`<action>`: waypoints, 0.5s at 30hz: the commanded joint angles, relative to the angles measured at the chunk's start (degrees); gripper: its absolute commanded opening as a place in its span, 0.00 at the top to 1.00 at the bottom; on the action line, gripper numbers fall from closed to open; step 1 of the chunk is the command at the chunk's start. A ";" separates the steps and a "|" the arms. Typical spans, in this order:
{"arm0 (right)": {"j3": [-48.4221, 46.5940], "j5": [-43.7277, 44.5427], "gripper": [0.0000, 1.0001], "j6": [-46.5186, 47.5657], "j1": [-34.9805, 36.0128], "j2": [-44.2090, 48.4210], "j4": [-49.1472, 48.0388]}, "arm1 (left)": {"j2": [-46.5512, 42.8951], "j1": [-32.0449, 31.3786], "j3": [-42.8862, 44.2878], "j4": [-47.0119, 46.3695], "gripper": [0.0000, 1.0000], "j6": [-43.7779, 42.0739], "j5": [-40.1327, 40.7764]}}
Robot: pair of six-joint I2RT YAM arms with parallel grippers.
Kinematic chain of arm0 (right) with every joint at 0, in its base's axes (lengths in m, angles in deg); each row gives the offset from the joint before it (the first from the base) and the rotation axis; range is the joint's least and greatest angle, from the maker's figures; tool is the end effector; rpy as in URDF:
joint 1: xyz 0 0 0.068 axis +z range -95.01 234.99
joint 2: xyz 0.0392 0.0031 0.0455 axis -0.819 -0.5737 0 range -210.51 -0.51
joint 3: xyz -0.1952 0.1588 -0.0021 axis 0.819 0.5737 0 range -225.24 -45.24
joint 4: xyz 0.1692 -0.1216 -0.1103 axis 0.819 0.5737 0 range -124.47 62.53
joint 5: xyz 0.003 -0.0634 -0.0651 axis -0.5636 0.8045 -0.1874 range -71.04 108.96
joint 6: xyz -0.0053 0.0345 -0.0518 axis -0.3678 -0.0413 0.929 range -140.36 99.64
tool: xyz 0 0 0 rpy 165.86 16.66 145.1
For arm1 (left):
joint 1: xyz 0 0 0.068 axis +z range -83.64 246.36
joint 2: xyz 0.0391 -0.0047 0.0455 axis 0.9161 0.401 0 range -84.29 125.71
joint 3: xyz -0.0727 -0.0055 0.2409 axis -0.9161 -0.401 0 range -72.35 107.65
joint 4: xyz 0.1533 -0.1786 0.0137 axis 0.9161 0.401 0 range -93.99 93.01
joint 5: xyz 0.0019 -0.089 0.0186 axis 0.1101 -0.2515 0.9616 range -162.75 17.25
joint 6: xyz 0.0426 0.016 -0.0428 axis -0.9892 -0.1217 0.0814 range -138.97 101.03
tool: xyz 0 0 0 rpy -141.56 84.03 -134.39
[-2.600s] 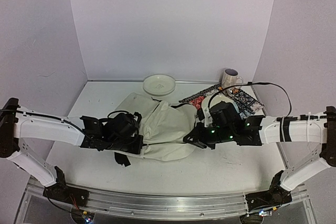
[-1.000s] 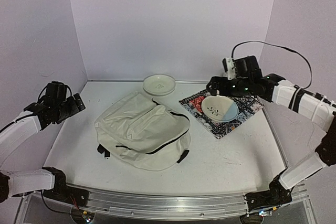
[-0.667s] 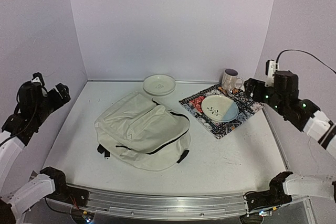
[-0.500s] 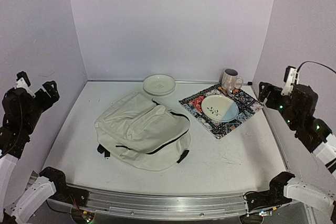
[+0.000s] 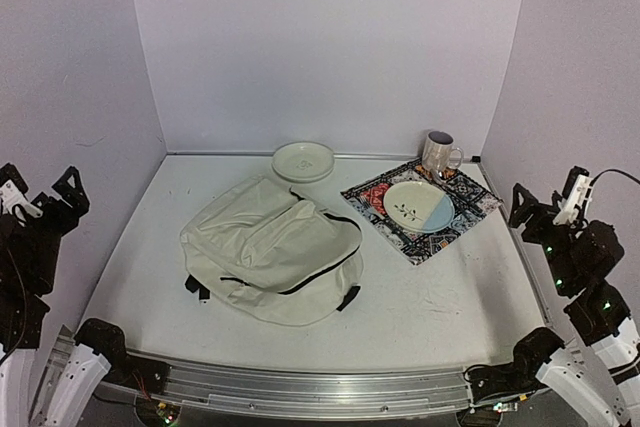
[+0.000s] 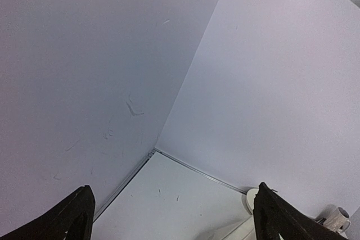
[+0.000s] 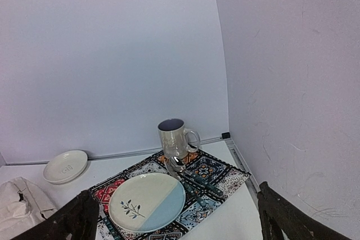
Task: Pack the student bag
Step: Reset both arms
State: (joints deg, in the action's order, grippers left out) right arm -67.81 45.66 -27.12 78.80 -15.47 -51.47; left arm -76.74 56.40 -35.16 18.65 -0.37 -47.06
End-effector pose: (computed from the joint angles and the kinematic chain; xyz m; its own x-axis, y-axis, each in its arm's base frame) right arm 0.0997 0.0206 0.3129 0.3799 0.2826 -0.8808 -0.0319 0.9556 0.2928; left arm 0.0580 0.0108 0.3191 0.1991 -0.3268 -0.9239 -0.2157 0.9050 -0.3667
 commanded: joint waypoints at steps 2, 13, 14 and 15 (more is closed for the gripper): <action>0.47 1.40 0.02 1.49 0.18 -0.84 -4.77 | -3.32 0.21 -0.59 -2.77 0.00 -1.63 3.52; -0.17 0.96 0.02 1.23 0.15 -4.52 -6.14 | -3.26 0.23 -0.54 -3.35 0.01 -1.81 3.09; -0.09 0.98 0.02 1.23 0.17 -4.55 -6.25 | -3.25 0.21 -0.54 -3.40 0.01 -1.81 3.04; -0.02 0.99 0.02 1.27 0.18 -4.57 -6.28 | -3.23 0.23 -0.58 -3.46 0.01 -1.82 3.03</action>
State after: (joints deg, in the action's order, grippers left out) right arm -67.17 45.61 -26.71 78.80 -19.79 -53.31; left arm -80.17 56.40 -35.68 17.92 -1.19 -44.08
